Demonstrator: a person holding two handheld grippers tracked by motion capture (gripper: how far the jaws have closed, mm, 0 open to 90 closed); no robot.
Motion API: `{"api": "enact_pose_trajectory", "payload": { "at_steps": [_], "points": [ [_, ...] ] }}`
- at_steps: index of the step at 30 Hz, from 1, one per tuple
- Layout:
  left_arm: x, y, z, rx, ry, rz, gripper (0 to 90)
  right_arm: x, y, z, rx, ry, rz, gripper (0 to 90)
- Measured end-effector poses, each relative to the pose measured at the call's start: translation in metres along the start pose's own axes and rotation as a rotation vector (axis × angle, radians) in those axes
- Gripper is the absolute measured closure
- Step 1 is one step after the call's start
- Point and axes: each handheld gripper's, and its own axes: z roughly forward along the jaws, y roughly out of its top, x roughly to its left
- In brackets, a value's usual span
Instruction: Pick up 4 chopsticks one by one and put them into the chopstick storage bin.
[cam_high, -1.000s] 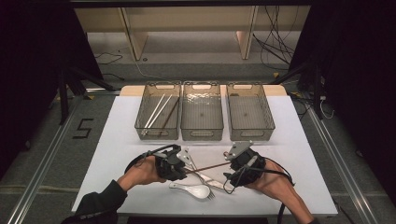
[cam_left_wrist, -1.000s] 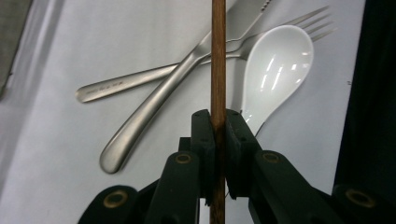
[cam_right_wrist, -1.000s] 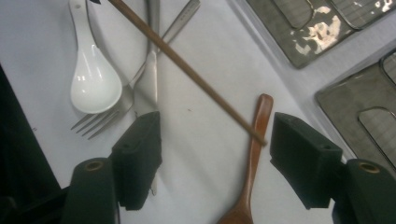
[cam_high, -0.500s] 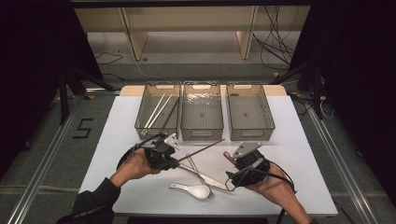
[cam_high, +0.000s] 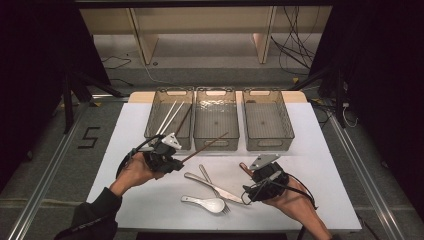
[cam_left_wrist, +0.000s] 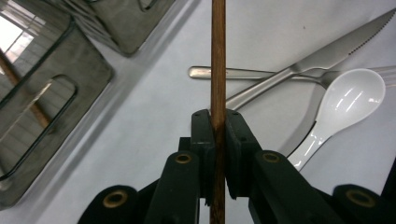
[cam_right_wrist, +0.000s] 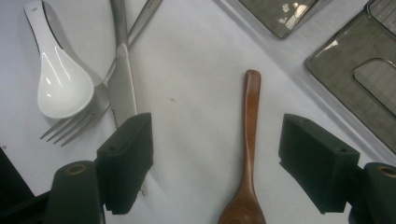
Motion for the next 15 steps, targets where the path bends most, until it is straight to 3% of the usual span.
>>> {"api": "enact_pose_trajectory", "payload": {
  "at_steps": [6,15],
  "points": [
    [0.01,-0.004,-0.004,-0.04,0.003,-0.057,83.3,0.001,0.0,0.0,0.003,0.003,-0.005,26.8],
    [0.02,-0.007,-0.012,-0.078,0.031,-0.112,83.3,0.002,0.0,0.001,0.01,0.005,-0.009,26.3]
  ]
}}
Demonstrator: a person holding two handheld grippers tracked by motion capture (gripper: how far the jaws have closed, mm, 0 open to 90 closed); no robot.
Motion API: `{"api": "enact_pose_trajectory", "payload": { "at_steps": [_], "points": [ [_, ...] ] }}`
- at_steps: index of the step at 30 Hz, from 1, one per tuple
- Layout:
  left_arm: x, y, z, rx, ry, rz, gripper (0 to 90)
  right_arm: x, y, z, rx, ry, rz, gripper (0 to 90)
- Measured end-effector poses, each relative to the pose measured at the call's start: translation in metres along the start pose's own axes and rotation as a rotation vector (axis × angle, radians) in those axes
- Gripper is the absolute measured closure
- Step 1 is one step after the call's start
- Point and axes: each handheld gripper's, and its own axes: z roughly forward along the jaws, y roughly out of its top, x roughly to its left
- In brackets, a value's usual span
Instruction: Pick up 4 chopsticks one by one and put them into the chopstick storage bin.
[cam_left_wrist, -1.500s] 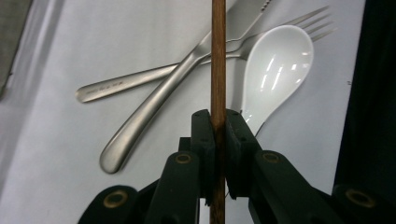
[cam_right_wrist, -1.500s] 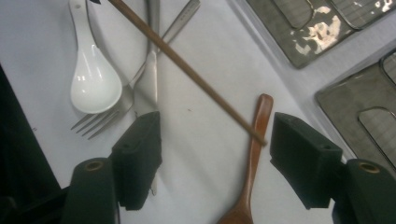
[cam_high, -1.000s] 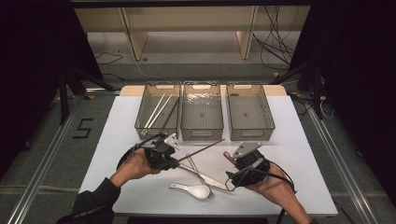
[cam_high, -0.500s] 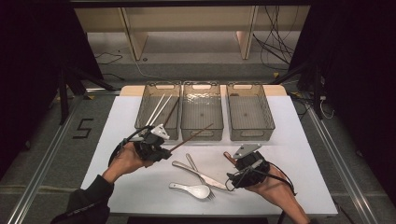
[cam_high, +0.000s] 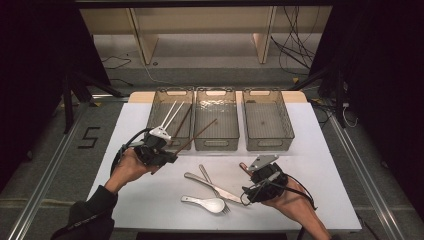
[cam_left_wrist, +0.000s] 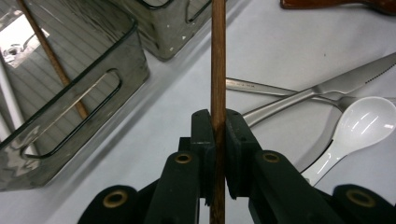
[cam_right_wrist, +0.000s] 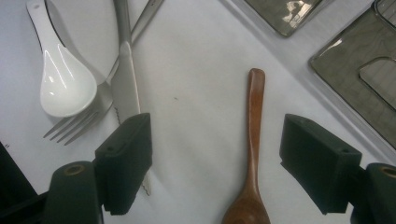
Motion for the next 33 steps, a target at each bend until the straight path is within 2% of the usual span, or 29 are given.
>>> {"api": "enact_pose_trajectory", "payload": {
  "at_steps": [5,15,25,33],
  "points": [
    [0.006,0.001,-0.003,-0.027,0.008,-0.035,83.2,0.001,0.0,0.001,0.009,0.004,-0.004,25.7],
    [0.015,0.01,-0.009,-0.072,0.022,-0.072,83.3,0.002,0.0,0.001,0.006,0.007,-0.001,25.6],
    [0.029,0.02,-0.02,-0.139,0.035,-0.108,83.2,0.003,0.001,0.002,0.009,0.004,-0.007,25.1],
    [0.036,0.038,-0.025,-0.159,0.056,-0.105,83.2,0.003,0.0,0.002,0.009,0.004,-0.004,24.7]
  ]
}}
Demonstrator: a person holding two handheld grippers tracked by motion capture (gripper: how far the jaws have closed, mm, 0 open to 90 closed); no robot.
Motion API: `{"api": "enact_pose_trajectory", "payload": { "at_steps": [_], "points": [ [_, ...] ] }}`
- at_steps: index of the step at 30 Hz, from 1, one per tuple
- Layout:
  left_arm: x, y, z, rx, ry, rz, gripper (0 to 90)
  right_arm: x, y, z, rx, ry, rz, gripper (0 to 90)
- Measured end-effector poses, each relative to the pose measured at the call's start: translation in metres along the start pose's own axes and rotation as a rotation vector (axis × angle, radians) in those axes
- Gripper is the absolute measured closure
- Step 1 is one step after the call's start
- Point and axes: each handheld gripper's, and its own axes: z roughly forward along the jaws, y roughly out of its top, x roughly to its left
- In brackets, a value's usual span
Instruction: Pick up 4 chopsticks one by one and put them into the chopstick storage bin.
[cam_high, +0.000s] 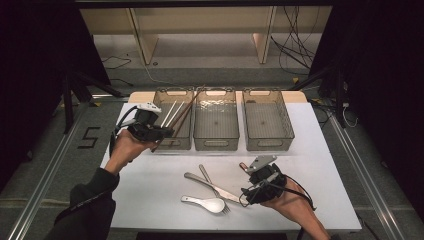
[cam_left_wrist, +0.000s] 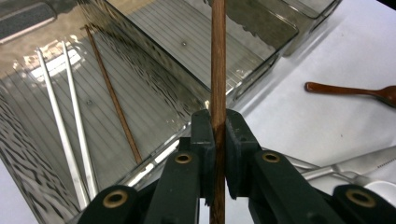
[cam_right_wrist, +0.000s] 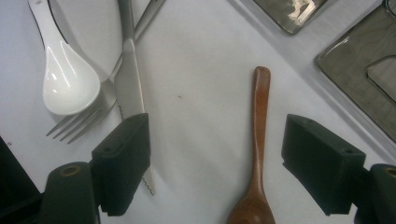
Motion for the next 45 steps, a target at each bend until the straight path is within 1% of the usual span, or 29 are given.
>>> {"api": "enact_pose_trajectory", "payload": {
  "at_steps": [1,2,3,5,6,12,14,16,17,26,27,28,30,31,33,40,45],
  "points": [
    [0.0,0.002,0.001,-0.005,0.005,-0.004,83.3,0.0,0.0,0.0,-0.001,0.001,-0.001,24.7],
    [0.001,0.003,0.001,0.001,0.006,0.001,83.3,0.0,0.0,0.0,0.0,0.001,-0.001,24.7],
    [0.001,0.004,0.001,-0.004,0.008,-0.004,83.3,0.0,0.0,0.0,0.001,0.001,-0.001,24.7],
    [0.004,0.008,0.001,-0.004,0.014,0.002,83.2,0.0,0.0,0.001,0.002,0.0,-0.001,24.8],
    [0.004,0.009,0.002,-0.01,0.018,-0.004,83.2,0.0,0.0,0.001,0.002,0.001,0.001,24.8],
    [0.013,0.018,0.005,-0.011,0.042,-0.009,83.3,0.0,0.0,0.001,0.004,0.003,-0.001,24.7],
    [0.016,0.02,0.006,-0.015,0.049,-0.015,83.2,0.0,0.0,0.001,0.003,0.0,0.003,24.8],
    [0.02,0.021,0.008,-0.023,0.054,-0.028,83.2,-0.001,-0.001,0.001,0.001,0.002,-0.004,24.7],
    [0.022,0.022,0.009,-0.019,0.056,-0.027,83.2,-0.001,0.0,0.001,0.002,0.0,-0.004,24.8],
    [0.041,0.022,0.021,-0.009,0.099,-0.068,83.2,0.0,-0.001,0.001,0.004,0.003,-0.008,24.7],
    [0.043,0.022,0.023,-0.009,0.099,-0.077,83.2,0.0,-0.001,0.001,0.005,0.004,-0.008,24.7],
    [0.045,0.022,0.024,-0.01,0.101,-0.076,83.2,0.0,-0.001,0.001,0.006,0.003,-0.007,24.7],
    [0.048,0.022,0.027,-0.009,0.105,-0.09,83.2,0.0,-0.001,0.001,0.005,0.003,-0.007,24.7],
    [0.049,0.022,0.028,-0.006,0.107,-0.088,83.2,0.0,-0.001,0.001,0.005,0.002,-0.007,24.8],
    [0.052,0.022,0.031,-0.003,0.115,-0.099,83.2,0.0,-0.001,0.002,0.005,0.003,-0.007,24.7],
    [0.061,0.02,0.039,-0.007,0.133,-0.138,83.2,0.0,-0.001,0.002,0.005,0.003,-0.005,24.7],
    [0.066,0.016,0.045,0.011,0.145,-0.152,83.2,0.0,-0.001,0.002,0.01,0.004,-0.012,24.7]
  ]
}}
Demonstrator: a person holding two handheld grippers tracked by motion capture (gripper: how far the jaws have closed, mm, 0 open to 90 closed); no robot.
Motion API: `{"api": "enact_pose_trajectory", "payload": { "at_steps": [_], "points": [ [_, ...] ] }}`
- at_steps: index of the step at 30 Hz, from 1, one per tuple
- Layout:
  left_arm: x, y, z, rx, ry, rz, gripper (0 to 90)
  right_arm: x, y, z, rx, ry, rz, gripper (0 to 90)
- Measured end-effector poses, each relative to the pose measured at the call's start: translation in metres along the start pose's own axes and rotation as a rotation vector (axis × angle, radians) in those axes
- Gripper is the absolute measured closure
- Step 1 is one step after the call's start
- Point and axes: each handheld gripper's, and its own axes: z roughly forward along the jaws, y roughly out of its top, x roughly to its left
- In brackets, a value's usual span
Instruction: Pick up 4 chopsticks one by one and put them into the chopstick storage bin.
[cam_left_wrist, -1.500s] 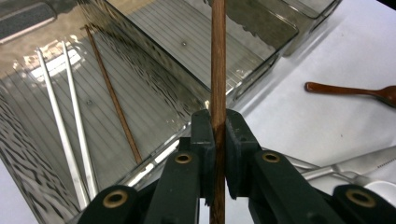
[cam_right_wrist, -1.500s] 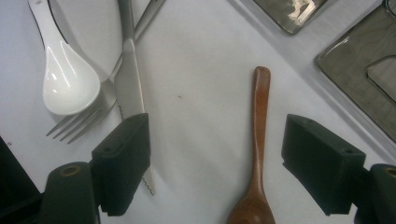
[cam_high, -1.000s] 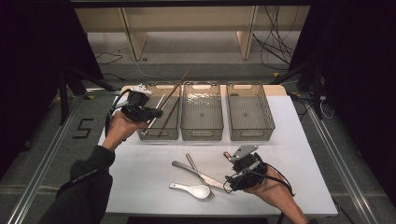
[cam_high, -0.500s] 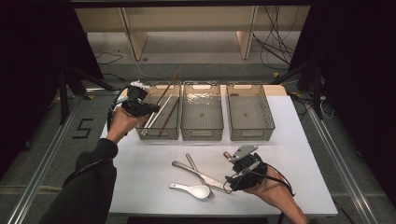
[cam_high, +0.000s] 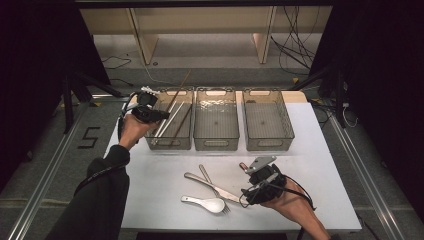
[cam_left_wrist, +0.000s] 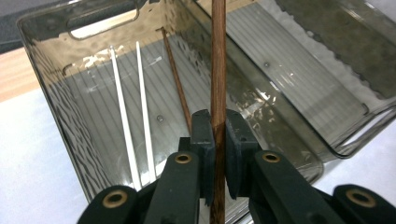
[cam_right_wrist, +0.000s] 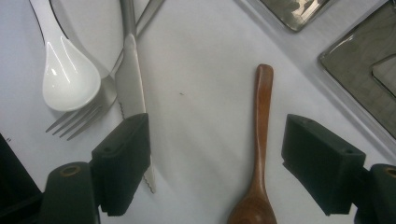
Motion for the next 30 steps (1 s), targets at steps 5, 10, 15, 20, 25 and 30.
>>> {"api": "enact_pose_trajectory", "payload": {
  "at_steps": [5,10,15,20,25,30],
  "points": [
    [0.004,-0.003,0.004,-0.001,0.006,-0.018,83.1,0.0,0.0,0.0,-0.001,0.005,0.001,24.8],
    [0.007,-0.005,0.007,-0.003,0.018,-0.027,83.1,0.001,0.0,0.001,-0.005,0.002,0.01,24.8],
    [0.011,-0.007,0.011,0.002,0.022,-0.038,83.0,0.001,0.0,0.001,0.003,0.011,-0.005,24.9],
    [0.014,-0.008,0.014,0.001,0.031,-0.048,83.0,0.001,0.0,0.001,0.002,0.012,-0.004,24.8],
    [0.015,-0.007,0.02,0.011,0.028,-0.051,82.9,0.001,0.0,0.002,0.006,0.012,-0.004,24.8],
    [0.017,-0.011,0.023,0.011,0.036,-0.057,82.4,0.001,0.0,0.001,0.003,0.015,-0.005,24.9]
  ]
}}
